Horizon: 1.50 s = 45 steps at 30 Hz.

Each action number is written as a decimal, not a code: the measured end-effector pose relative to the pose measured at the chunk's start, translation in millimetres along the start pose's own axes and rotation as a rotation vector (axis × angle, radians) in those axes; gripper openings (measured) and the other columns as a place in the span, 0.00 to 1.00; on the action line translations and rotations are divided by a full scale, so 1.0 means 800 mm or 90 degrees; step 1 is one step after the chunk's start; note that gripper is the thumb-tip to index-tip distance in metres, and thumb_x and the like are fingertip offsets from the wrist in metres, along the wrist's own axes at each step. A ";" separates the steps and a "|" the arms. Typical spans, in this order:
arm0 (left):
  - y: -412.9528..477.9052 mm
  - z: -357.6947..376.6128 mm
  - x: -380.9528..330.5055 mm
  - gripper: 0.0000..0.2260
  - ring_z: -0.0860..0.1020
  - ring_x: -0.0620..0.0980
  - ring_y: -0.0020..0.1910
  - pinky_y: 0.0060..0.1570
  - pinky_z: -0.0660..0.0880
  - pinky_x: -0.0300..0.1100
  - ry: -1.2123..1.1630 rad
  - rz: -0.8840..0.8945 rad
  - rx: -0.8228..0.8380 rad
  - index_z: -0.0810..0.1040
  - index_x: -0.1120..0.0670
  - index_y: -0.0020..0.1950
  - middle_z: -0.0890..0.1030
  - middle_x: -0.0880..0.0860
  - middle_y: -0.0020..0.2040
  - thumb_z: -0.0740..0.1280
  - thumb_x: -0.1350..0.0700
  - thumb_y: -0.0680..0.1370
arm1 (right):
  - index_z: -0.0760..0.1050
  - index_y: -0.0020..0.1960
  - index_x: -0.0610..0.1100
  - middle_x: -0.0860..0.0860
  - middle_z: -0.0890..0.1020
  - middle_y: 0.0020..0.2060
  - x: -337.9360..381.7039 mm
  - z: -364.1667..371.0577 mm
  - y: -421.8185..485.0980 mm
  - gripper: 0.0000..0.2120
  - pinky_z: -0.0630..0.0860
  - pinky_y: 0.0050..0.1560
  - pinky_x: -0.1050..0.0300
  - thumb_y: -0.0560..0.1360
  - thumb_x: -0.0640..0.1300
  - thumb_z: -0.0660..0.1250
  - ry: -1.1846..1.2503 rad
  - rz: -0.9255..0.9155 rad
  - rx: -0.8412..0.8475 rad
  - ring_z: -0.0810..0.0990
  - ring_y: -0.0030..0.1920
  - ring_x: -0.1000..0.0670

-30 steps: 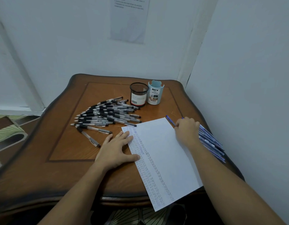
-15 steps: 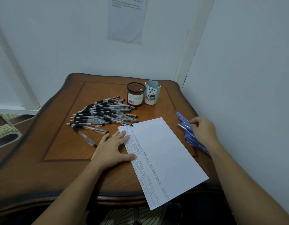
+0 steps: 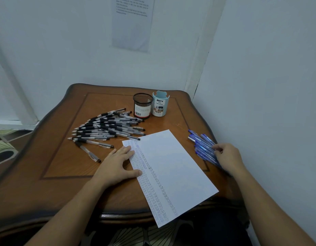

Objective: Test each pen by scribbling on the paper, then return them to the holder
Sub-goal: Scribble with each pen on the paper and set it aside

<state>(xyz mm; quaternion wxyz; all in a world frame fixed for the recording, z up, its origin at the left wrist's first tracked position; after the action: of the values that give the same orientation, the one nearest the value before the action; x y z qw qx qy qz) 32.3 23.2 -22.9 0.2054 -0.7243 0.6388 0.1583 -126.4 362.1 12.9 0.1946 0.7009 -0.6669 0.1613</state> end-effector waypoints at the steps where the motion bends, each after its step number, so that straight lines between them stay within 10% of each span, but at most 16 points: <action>1: -0.001 0.000 0.000 0.68 0.50 0.42 0.78 0.74 0.42 0.41 0.000 -0.003 0.007 0.59 0.48 0.79 0.53 0.45 0.80 0.42 0.13 0.46 | 0.79 0.64 0.42 0.42 0.80 0.60 0.001 -0.001 -0.001 0.12 0.79 0.60 0.43 0.82 0.40 0.63 -0.003 0.000 0.004 0.79 0.58 0.43; 7: -0.024 -0.004 -0.005 0.46 0.48 0.45 0.79 0.74 0.44 0.40 0.013 -0.013 0.020 0.56 0.49 0.80 0.51 0.47 0.81 0.61 0.25 0.69 | 0.82 0.59 0.44 0.43 0.81 0.59 0.038 0.001 -0.015 0.10 0.78 0.58 0.46 0.80 0.42 0.66 -0.036 -0.059 -0.047 0.79 0.56 0.44; 19: -0.050 -0.001 0.013 0.51 0.48 0.45 0.79 0.72 0.40 0.38 0.028 0.001 -0.002 0.55 0.49 0.80 0.51 0.48 0.81 0.53 0.21 0.64 | 0.80 0.63 0.46 0.50 0.77 0.58 0.265 0.144 -0.042 0.13 0.71 0.58 0.58 0.80 0.42 0.65 0.068 -0.329 0.205 0.76 0.57 0.51; 26: -0.048 -0.001 0.012 0.43 0.48 0.46 0.79 0.73 0.40 0.39 0.086 0.009 -0.063 0.55 0.51 0.80 0.51 0.49 0.81 0.53 0.29 0.71 | 0.79 0.50 0.47 0.50 0.76 0.50 0.286 0.171 -0.031 0.03 0.73 0.51 0.54 0.78 0.45 0.69 0.061 -0.281 0.171 0.77 0.52 0.48; 34: -0.043 0.004 0.017 0.42 0.49 0.46 0.79 0.73 0.41 0.39 0.102 0.013 -0.074 0.55 0.51 0.80 0.52 0.49 0.81 0.49 0.29 0.72 | 0.73 0.52 0.45 0.43 0.85 0.53 0.231 0.085 -0.040 0.01 0.82 0.53 0.48 0.82 0.43 0.64 0.755 -0.001 0.209 0.84 0.54 0.45; 37: -0.039 0.004 0.018 0.40 0.50 0.46 0.79 0.75 0.44 0.41 0.113 0.002 -0.082 0.56 0.50 0.80 0.53 0.50 0.81 0.50 0.29 0.73 | 0.66 0.52 0.48 0.45 0.84 0.40 0.210 0.075 -0.055 0.05 0.83 0.46 0.45 0.86 0.47 0.54 0.948 0.060 0.227 0.85 0.41 0.44; 40: -0.037 0.006 0.016 0.42 0.50 0.47 0.79 0.76 0.45 0.43 0.138 -0.014 -0.095 0.55 0.49 0.80 0.53 0.50 0.81 0.46 0.28 0.72 | 0.67 0.57 0.54 0.49 0.71 0.30 0.194 0.086 -0.071 0.08 0.71 0.27 0.59 0.85 0.53 0.51 0.938 0.092 0.254 0.68 0.26 0.52; 45: -0.035 0.014 0.011 0.51 0.46 0.48 0.79 0.76 0.44 0.47 0.183 -0.041 -0.074 0.49 0.48 0.81 0.47 0.49 0.81 0.38 0.21 0.64 | 0.70 0.55 0.53 0.50 0.69 0.30 0.190 0.107 -0.085 0.06 0.57 0.22 0.65 0.84 0.53 0.56 0.841 0.076 0.292 0.59 0.24 0.55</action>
<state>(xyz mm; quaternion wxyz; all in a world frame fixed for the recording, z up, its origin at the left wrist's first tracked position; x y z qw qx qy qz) 61.8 24.1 -34.0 0.0745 -0.7703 0.6278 0.0836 -52.8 190.0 8.2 0.3970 0.4419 -0.3958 0.7003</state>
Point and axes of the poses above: each hand's wrist, its own y-axis towards the middle knuckle, its own z-axis out of the palm, x = y × z, the point moved 6 cm from there along y, towards the middle knuckle
